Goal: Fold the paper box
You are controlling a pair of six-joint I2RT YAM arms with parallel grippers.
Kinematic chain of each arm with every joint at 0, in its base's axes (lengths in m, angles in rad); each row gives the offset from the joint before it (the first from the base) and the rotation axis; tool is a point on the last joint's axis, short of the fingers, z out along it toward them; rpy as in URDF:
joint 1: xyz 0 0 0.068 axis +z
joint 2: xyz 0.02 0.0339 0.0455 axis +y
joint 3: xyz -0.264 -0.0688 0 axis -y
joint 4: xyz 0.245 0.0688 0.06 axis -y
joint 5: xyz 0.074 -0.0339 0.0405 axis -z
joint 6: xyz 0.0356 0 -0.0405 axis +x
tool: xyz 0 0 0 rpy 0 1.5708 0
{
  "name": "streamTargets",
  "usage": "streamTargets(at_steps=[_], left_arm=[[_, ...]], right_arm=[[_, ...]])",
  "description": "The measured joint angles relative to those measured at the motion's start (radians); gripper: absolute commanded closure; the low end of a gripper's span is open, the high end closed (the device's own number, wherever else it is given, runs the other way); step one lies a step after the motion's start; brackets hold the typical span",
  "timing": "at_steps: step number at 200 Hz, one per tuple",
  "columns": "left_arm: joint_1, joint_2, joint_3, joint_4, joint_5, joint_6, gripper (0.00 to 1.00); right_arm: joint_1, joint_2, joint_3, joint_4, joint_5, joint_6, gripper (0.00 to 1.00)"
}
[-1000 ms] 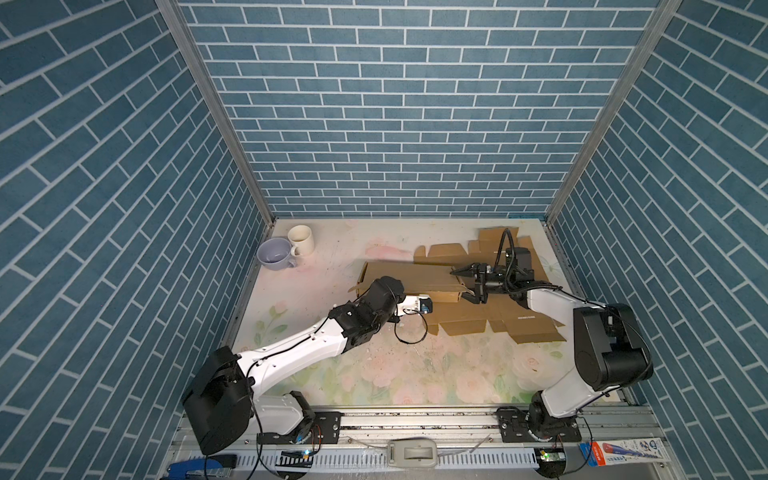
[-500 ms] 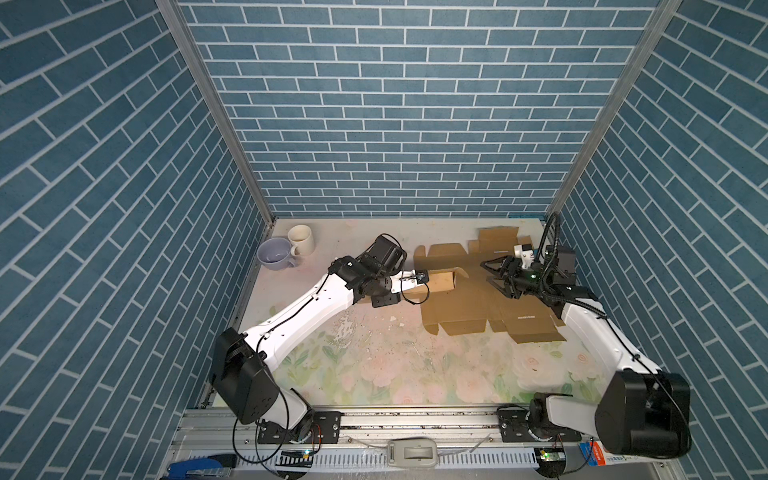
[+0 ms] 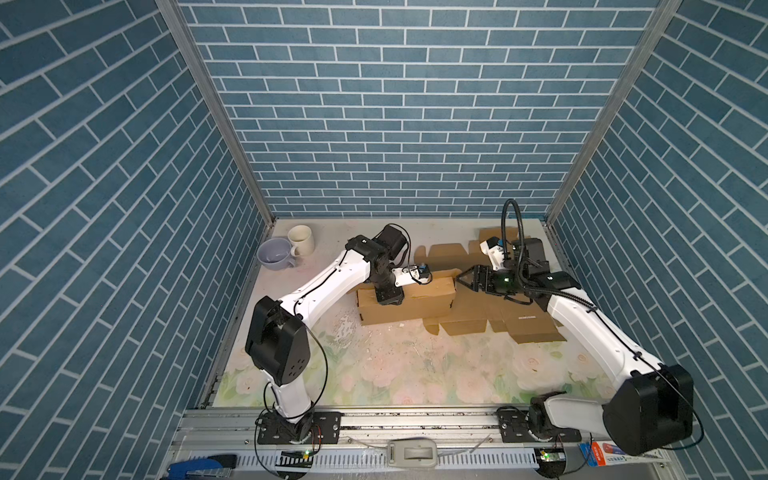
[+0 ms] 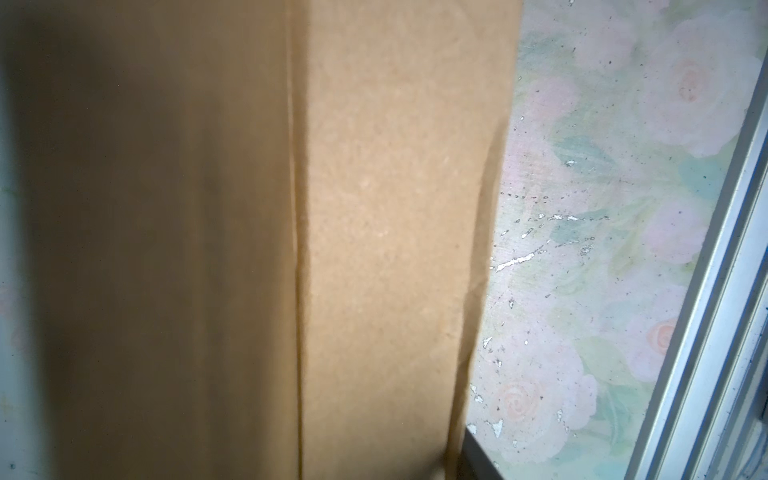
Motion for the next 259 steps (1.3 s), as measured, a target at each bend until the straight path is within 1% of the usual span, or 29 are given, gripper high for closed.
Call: streamTargets(at_steps=[11,48,86,124,139,162,176,188,203,216,240,259], left_arm=[[0.001,0.001,0.0,0.0,0.002,0.0,0.53],[0.008,0.011,0.008,0.0,0.015,0.003,0.54],[0.017,0.039,0.036,-0.007,0.034,0.01,0.56],[0.022,0.047,0.044,-0.009,0.041,0.014,0.57],[0.024,0.05,0.047,-0.007,0.041,0.014,0.56],[0.028,0.056,0.053,-0.003,0.042,0.01,0.57],[0.029,0.056,0.053,-0.001,0.041,0.01,0.58],[0.029,0.056,0.053,-0.001,0.041,0.01,0.59],[0.029,0.056,0.053,0.0,0.041,0.011,0.59],[0.028,0.056,0.053,0.0,0.042,0.014,0.6],[0.028,0.057,0.053,0.0,0.042,0.017,0.6],[0.028,0.057,0.053,0.0,0.042,0.018,0.6]], right_arm=[[0.006,0.015,0.006,-0.008,0.003,-0.014,0.28],[0.059,0.113,0.108,-0.043,0.0,-0.048,0.36],[0.082,0.151,0.127,-0.061,0.003,-0.083,0.46],[0.084,0.186,0.132,-0.074,0.043,-0.113,0.66],[0.084,0.2,0.14,-0.076,0.058,-0.12,0.7],[0.086,0.215,0.155,-0.076,0.074,-0.119,0.71],[0.087,0.216,0.156,-0.077,0.079,-0.119,0.71],[0.088,0.216,0.164,-0.089,0.084,-0.123,0.63],[0.088,0.217,0.189,-0.124,0.103,-0.15,0.51],[0.088,0.216,0.214,-0.158,0.124,-0.177,0.47],[0.089,0.216,0.29,-0.245,0.182,-0.237,0.47],[0.092,0.216,0.365,-0.303,0.233,-0.282,0.5]])
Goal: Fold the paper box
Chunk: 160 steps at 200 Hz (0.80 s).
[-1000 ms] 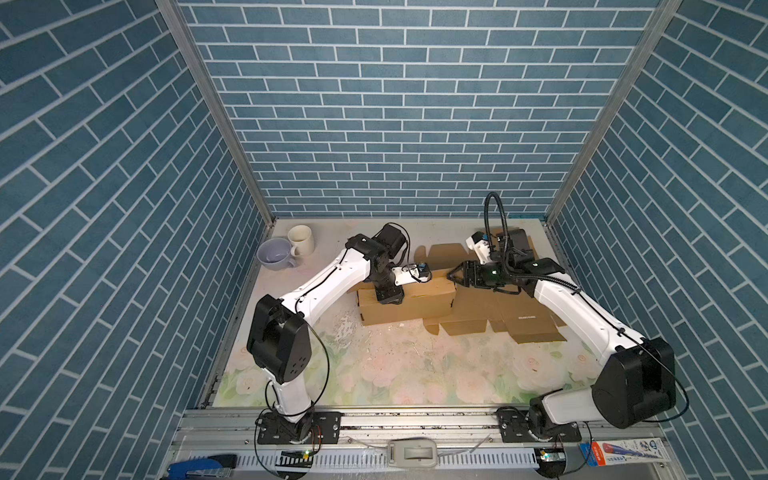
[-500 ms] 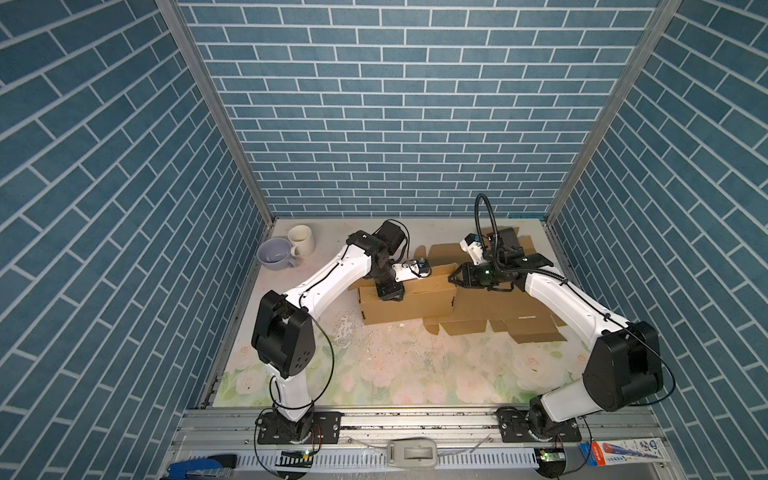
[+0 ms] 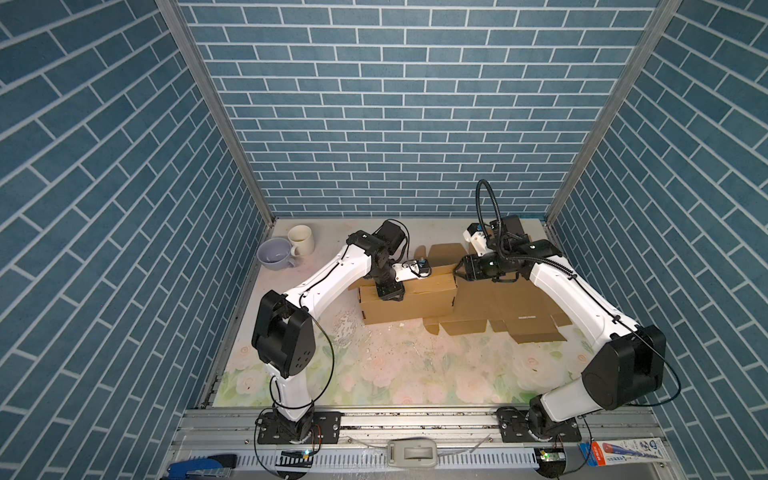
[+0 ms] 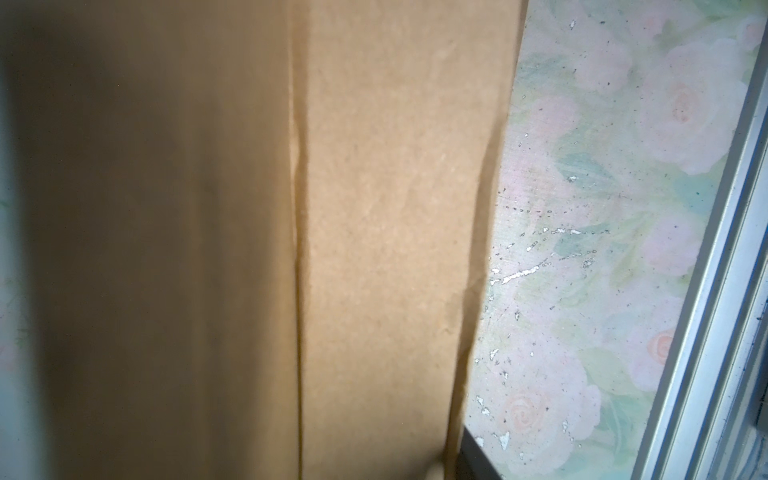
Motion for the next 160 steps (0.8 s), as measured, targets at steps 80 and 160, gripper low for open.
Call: streamTargets(at_steps=[80,160], left_arm=[[0.0,0.0,0.0,0.0,0.0,0.001,0.6],[0.0,0.001,0.0,0.005,0.001,0.002,0.61]], right_arm=[[0.072,0.074,0.118,-0.133,0.151,-0.109,0.74],[0.097,0.09,0.15,-0.171,0.187,-0.077,1.0]])
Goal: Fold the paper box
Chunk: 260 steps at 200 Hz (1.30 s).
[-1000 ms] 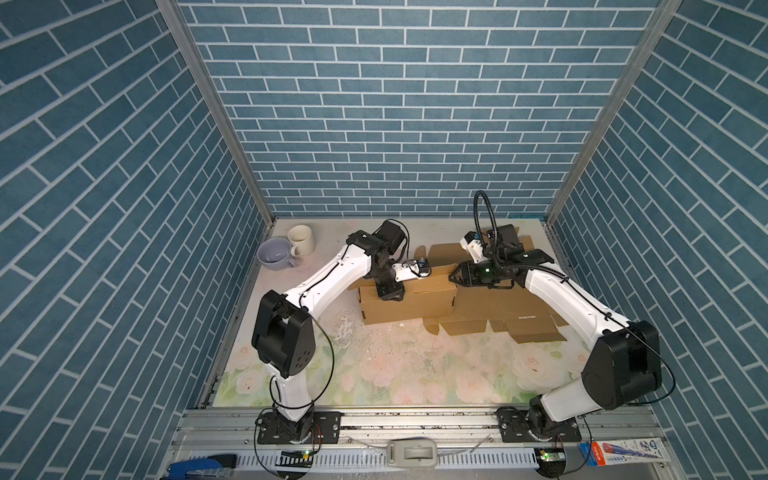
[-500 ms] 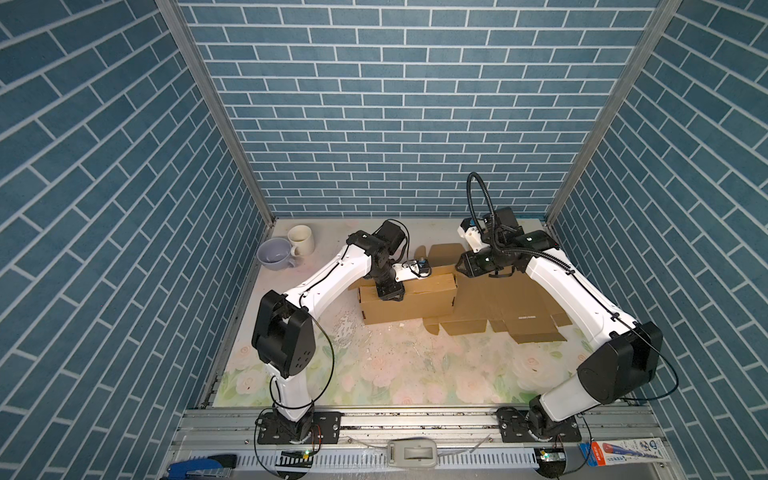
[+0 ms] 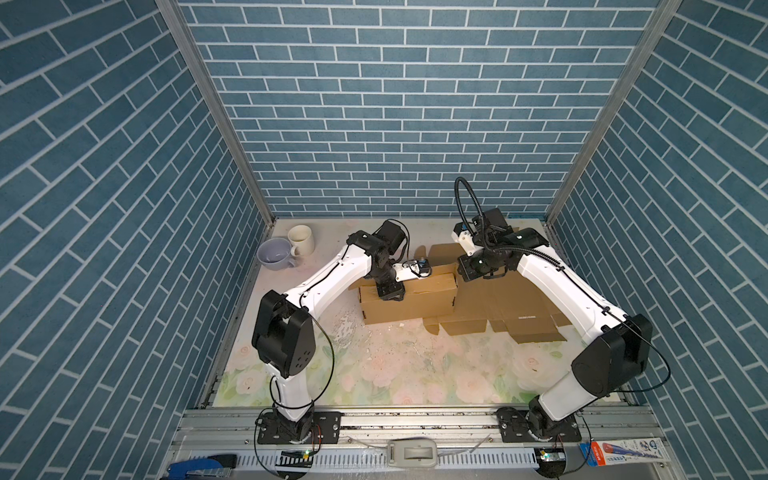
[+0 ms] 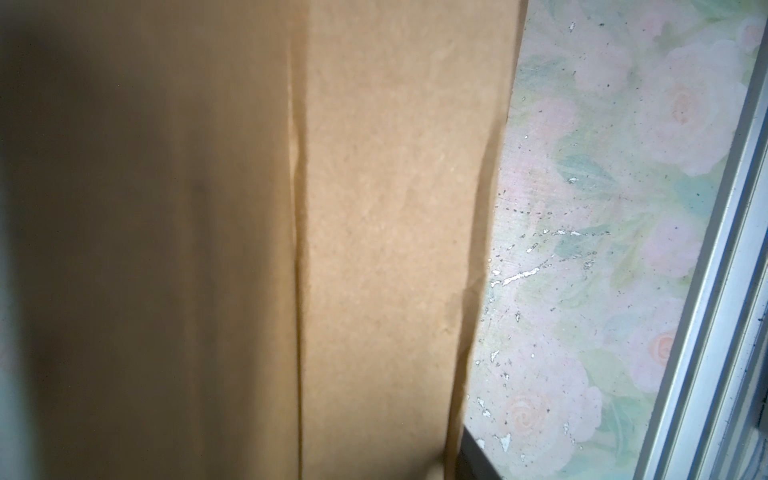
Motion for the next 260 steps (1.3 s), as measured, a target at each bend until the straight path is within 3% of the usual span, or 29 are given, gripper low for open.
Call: streamTargets(at_steps=[117,260], left_arm=[[0.0,0.001,0.0,0.003,0.0,0.0,0.61],[0.001,0.003,0.0,0.013,-0.007,-0.01,0.57]], right_arm=[[-0.004,-0.033,-0.08,0.123,-0.062,0.337,1.0],[-0.006,-0.119,-0.27,0.356,-0.06,0.368,1.0]])
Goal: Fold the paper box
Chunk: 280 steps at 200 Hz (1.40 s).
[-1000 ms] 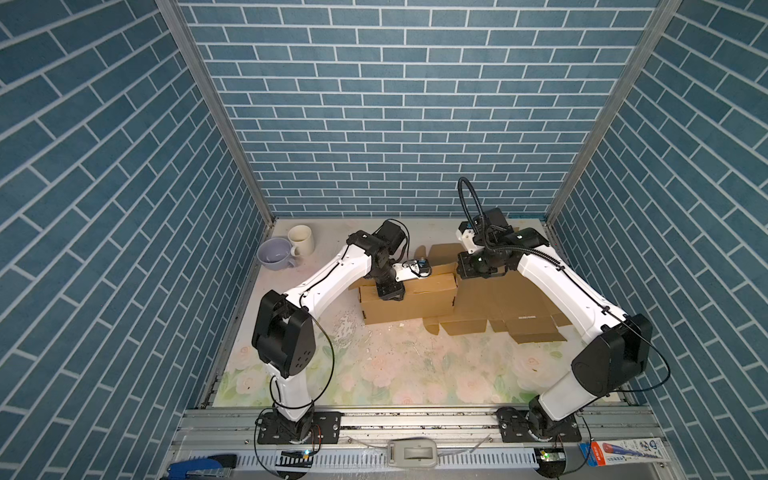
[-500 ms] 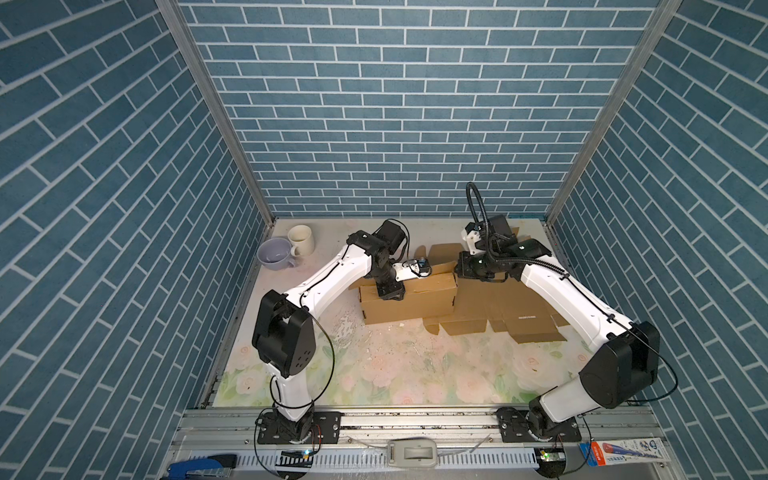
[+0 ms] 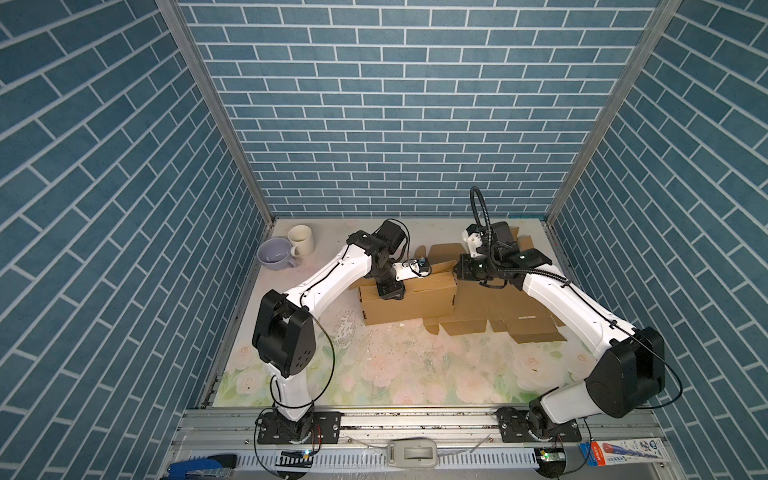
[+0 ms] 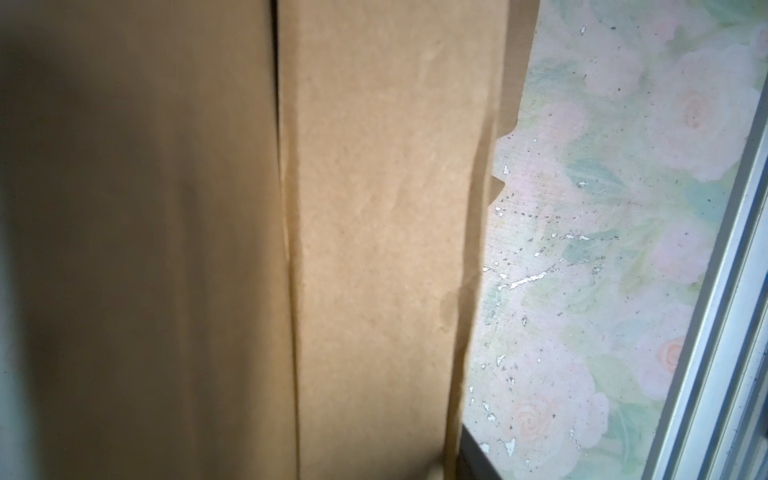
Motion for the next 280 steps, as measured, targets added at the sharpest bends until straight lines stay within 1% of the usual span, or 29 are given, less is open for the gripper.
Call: streamTargets(at_steps=[40,94,124,152,214,259,280], left_arm=[[0.0,0.0,0.0,-0.002,0.0,-0.002,0.58],[0.0,0.0,0.0,-0.003,0.002,-0.002,0.58],[0.0,0.0,0.0,-0.003,0.002,-0.001,0.58],[0.0,0.0,0.0,-0.004,0.003,0.0,0.58],[0.0,0.001,0.0,0.0,0.0,-0.003,0.58],[0.0,0.002,0.0,0.003,-0.004,-0.005,0.55],[0.0,0.002,0.002,0.003,-0.006,-0.008,0.55]], right_arm=[[-0.005,-0.006,-0.001,-0.001,-0.029,-0.002,1.0],[-0.045,-0.006,-0.004,-0.002,-0.128,0.008,1.0],[-0.076,-0.02,-0.032,0.014,-0.194,0.014,1.0],[-0.091,-0.029,-0.059,0.035,-0.233,0.013,1.0],[-0.095,-0.032,-0.092,0.092,-0.225,-0.012,1.0],[-0.078,-0.032,-0.092,0.089,-0.167,-0.077,1.0],[-0.073,-0.033,-0.092,0.089,-0.153,-0.085,1.0]])
